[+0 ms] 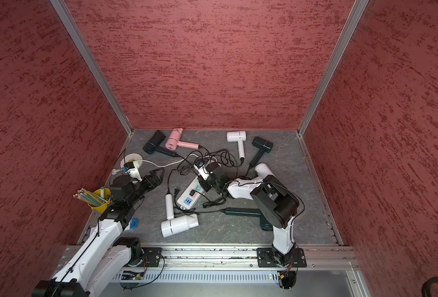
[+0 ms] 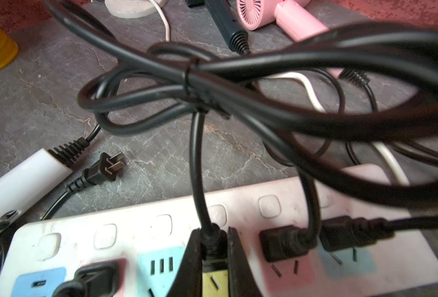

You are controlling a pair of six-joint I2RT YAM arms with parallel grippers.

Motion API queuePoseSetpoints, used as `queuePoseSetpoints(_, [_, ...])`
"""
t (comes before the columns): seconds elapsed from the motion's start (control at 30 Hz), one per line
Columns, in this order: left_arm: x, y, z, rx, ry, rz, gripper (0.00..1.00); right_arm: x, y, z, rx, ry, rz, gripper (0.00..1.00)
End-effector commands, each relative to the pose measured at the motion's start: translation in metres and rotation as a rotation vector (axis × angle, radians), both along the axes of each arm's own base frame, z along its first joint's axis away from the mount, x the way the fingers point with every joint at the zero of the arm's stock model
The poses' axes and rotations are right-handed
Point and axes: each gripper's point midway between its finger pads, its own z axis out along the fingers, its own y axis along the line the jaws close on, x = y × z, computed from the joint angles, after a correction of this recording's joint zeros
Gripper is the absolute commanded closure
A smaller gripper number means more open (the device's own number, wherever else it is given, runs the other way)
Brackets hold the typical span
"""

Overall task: Charge the blow dryers
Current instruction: Insert the plug into the socket.

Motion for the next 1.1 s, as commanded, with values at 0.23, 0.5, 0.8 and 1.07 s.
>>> queuePoseSetpoints(0.23, [0.0,0.001,-0.002,-0.001,-0.009,0.0,0.0,-0.057,-0.057,-0.101,-0.27,0.291,-0.029,1.0])
queuePoseSetpoints(0.5, [-0.001,0.001,-0.002,-0.001,-0.011,0.001,0.0,-0.067,-0.07,-0.116,-0.307,0.322,-0.049,1.0])
queuePoseSetpoints(0.8, [0.001,0.0,-0.008,-0.005,0.004,-0.001,0.0,-0.076,-0.07,-0.124,-0.302,0.368,-0.041,1.0])
queuePoseSetpoints(1.07, [0.002,-0.001,-0.008,-0.006,0.002,-0.006,0.0,-0.068,-0.068,-0.127,-0.313,0.384,-0.085,1.0])
